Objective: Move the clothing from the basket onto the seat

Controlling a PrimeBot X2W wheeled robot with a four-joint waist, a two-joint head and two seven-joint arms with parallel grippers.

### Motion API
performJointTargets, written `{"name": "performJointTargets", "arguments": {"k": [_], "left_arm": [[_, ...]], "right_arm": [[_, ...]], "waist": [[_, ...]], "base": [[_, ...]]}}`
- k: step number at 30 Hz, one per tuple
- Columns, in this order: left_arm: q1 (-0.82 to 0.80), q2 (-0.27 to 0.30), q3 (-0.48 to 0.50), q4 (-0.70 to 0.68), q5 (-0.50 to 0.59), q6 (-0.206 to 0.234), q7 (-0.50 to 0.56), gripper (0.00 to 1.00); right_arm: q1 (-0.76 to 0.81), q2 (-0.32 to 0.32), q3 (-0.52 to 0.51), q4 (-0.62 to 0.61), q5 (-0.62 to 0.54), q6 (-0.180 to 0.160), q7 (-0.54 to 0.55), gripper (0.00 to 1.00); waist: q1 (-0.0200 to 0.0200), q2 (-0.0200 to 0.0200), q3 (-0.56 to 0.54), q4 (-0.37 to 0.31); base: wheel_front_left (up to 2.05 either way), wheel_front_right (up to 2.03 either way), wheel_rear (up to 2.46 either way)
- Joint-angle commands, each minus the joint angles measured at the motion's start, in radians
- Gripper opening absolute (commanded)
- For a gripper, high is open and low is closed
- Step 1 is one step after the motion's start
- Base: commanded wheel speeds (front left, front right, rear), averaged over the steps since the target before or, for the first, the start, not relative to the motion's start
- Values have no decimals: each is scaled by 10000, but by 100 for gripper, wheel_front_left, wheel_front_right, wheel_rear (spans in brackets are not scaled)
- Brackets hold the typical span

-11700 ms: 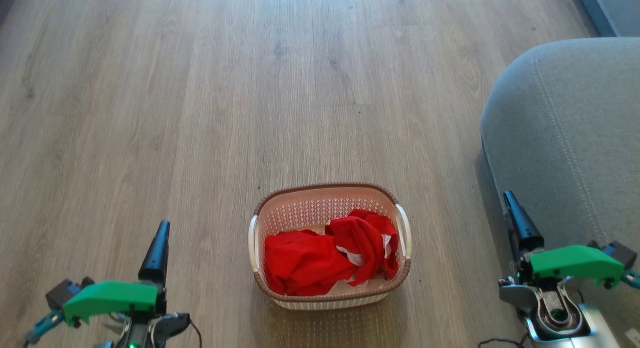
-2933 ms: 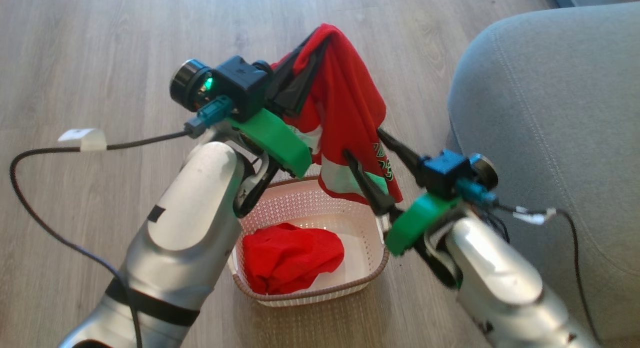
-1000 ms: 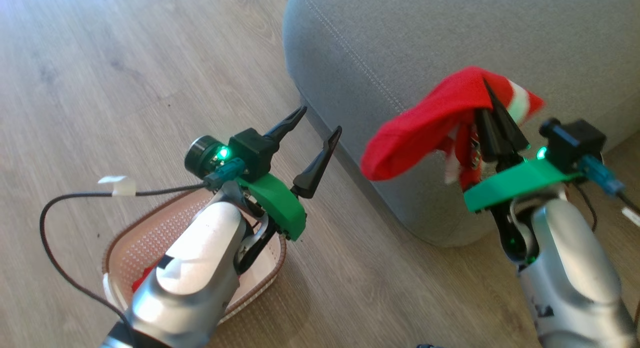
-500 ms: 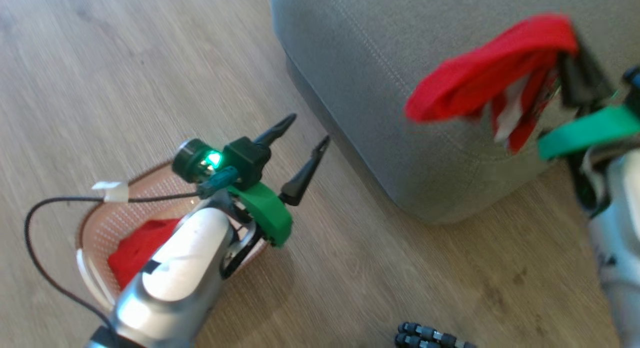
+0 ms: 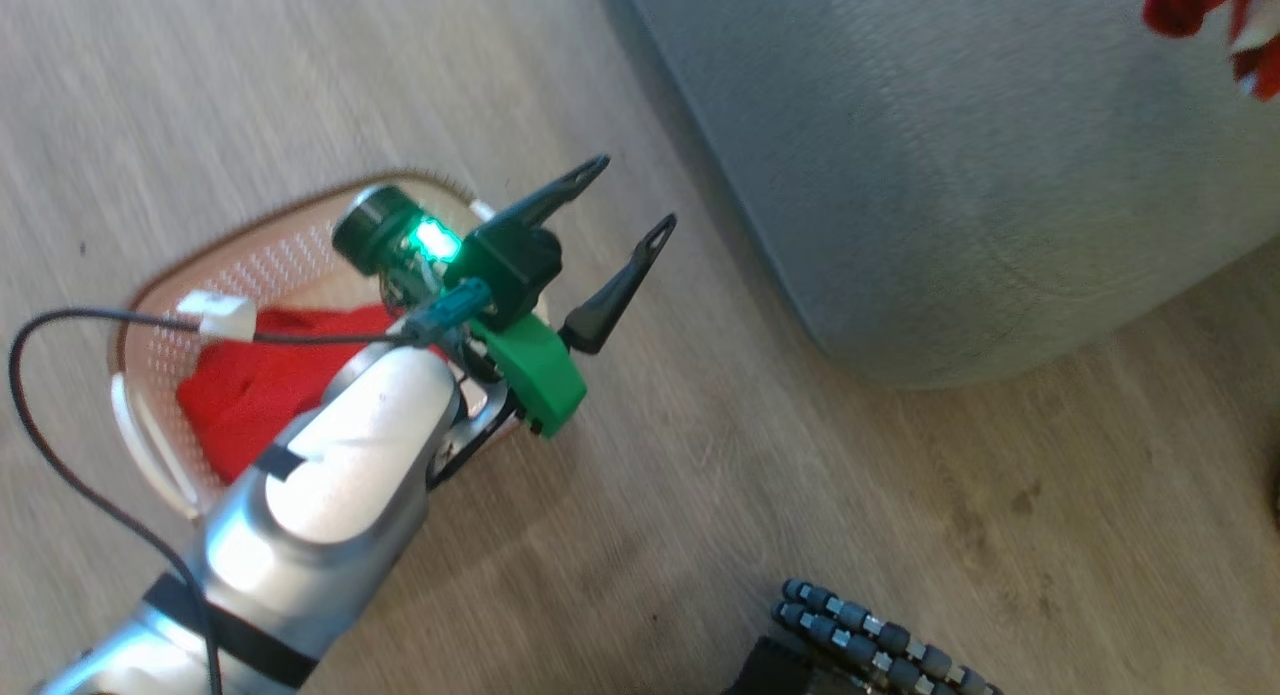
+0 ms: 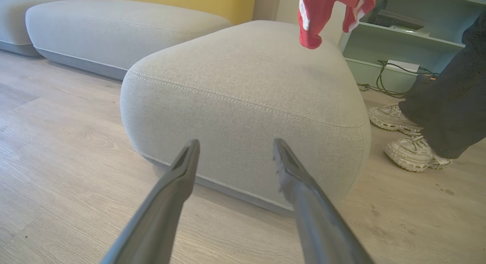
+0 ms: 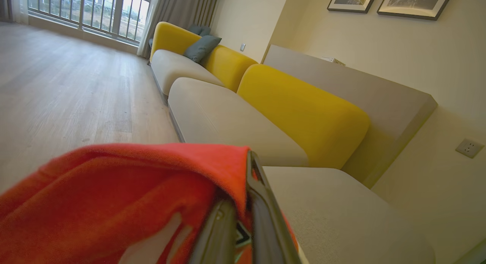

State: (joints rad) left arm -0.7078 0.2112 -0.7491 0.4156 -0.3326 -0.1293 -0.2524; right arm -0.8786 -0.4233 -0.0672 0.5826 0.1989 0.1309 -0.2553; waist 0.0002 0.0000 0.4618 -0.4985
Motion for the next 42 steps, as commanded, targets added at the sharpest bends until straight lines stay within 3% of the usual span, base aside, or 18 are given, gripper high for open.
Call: {"name": "performJointTargets", "arguments": {"k": [1,13,21,29,31,32,35,42], "left_arm": [[-452,168,144,-375,101,-13,-93,100],[-1743,390,-815,-1037,221,-13,-93,100],[-2184,453,-1201,-1558,267,-13,-93,100],[-2130,705,-1170,-1553,225,30,-92,100],[-2109,739,-1170,-1518,215,46,-92,100],[-2095,755,-1154,-1491,198,57,-92,100],[-2043,739,-1100,-1428,125,74,-92,100],[-1812,494,-836,-1364,14,92,-93,100]], "right_arm": [[-447,-468,-135,-33,-81,-2,-65,0],[-3087,-1651,-2620,2398,-1256,-2,-57,0],[-3954,-2184,-4941,3703,-2412,-2,53,0],[-3565,-1680,-6290,4858,-2935,-2,49,0],[-3437,-1465,-6382,5142,-2896,-2,12,91],[-3350,-1344,-6244,5242,-2914,-2,-10,100],[-3045,-1094,-5745,5384,-2748,-2,-52,100],[-1585,-961,-4168,4247,-1552,-2,-62,100]], "waist": [[-2,0,697,479],[-2,0,2795,1684],[-2,0,3714,2317],[-2,0,4077,2370],[-2,0,4081,2335],[-2,0,4048,2304],[-2,0,3866,2247],[-2,0,3136,2269]], "base": [[0,0,0],[0,0,0],[0,0,0],[0,0,0],[0,0,0],[0,0,0],[0,0,0],[0,0,0]]}}
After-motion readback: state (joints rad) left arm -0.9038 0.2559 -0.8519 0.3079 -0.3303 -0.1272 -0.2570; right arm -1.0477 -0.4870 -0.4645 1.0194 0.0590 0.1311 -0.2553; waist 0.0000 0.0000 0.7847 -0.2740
